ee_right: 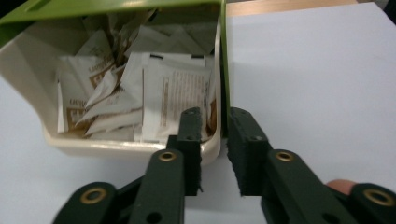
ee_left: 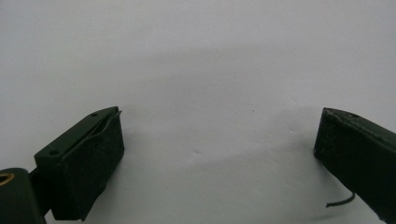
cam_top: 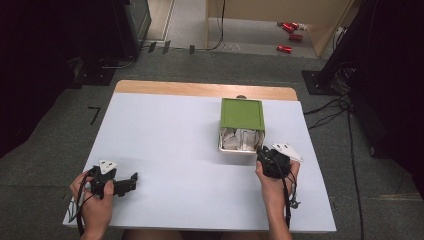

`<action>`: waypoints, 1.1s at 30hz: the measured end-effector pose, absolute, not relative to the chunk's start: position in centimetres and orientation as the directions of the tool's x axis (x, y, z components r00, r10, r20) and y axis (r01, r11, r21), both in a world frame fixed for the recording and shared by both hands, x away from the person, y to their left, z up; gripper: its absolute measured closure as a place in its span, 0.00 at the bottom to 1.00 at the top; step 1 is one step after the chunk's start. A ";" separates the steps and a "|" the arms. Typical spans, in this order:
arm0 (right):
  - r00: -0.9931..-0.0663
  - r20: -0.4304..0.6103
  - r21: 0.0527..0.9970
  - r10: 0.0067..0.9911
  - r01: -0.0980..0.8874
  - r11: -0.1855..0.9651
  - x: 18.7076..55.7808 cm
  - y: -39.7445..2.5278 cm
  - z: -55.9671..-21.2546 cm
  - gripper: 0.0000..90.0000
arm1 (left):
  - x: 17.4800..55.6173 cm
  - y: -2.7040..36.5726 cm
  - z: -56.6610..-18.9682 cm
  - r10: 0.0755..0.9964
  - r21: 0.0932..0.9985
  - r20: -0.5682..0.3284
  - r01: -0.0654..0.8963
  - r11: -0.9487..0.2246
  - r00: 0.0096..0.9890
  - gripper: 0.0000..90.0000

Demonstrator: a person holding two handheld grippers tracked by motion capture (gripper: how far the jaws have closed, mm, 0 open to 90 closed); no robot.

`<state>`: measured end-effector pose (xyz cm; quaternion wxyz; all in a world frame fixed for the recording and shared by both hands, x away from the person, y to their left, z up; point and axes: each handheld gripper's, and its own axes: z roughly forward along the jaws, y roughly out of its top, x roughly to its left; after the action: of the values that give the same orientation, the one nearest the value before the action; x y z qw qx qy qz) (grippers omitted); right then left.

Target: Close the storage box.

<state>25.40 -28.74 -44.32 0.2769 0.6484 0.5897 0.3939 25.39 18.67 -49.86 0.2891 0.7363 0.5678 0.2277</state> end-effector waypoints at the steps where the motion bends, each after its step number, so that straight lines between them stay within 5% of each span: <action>1: -0.011 0.186 0.823 0.983 0.548 -0.149 25.2 -28.8 -44.5 0.81 | 25.4 18.7 -49.9 0.968 0.684 0.007 0.704 -0.188 0.252 0.02; 27: -0.004 0.172 0.789 0.985 0.600 -0.135 26.2 -27.6 -46.5 0.85 | 25.4 18.7 -49.9 0.968 0.684 0.007 0.705 -0.188 0.251 0.02; 33: -0.056 0.149 0.796 0.987 0.599 -0.086 26.0 -27.8 -46.4 0.74 | 25.4 18.7 -49.9 0.968 0.685 0.006 0.704 -0.187 0.251 0.02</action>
<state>26.01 -27.75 -46.36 0.2607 0.6357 0.6237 0.3728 25.38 18.68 -49.87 0.2895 0.7361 0.5679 0.2277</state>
